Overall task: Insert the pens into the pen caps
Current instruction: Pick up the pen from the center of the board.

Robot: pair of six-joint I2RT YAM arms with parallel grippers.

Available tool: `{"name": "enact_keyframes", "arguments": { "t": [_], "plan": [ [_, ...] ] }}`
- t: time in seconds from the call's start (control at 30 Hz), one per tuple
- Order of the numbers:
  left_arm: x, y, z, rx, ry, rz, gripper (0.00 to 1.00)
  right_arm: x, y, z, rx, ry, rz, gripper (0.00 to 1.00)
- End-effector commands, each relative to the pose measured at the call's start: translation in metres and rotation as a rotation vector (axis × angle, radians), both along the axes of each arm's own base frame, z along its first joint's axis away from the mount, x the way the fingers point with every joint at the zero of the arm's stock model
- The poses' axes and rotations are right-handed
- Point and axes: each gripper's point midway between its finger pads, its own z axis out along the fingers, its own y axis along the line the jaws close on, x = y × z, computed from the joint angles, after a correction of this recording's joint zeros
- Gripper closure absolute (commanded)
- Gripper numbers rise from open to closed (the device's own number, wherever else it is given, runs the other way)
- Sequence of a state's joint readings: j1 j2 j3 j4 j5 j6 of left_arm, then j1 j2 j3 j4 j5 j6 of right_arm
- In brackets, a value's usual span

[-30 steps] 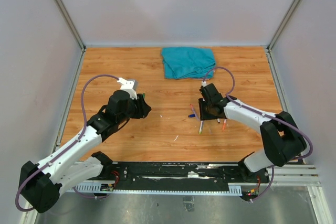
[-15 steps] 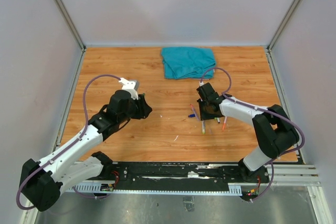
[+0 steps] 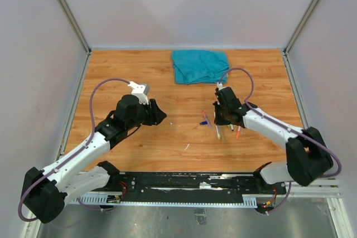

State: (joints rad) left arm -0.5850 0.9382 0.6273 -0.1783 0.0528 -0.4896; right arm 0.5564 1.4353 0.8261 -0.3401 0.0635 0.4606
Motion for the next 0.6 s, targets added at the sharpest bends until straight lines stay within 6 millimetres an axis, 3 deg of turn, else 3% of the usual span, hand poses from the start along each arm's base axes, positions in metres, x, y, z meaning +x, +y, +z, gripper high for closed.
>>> {"name": "enact_keyframes", "arguments": {
  "t": [0.0,0.37,0.57],
  "plan": [
    [-0.005,-0.019,0.026,-0.131,-0.069,-0.066,0.51,0.004,-0.005,0.038,0.086,-0.131,-0.042,0.99],
    [-0.035,-0.054,0.085,-0.349,-0.258,-0.183,0.41,-0.017,0.035,0.157,0.56,-0.516,0.134,0.99],
    [-0.044,-0.072,0.094,-0.417,-0.287,-0.234,0.37,-0.037,0.056,0.185,0.812,-0.57,0.198,1.0]
  ]
}}
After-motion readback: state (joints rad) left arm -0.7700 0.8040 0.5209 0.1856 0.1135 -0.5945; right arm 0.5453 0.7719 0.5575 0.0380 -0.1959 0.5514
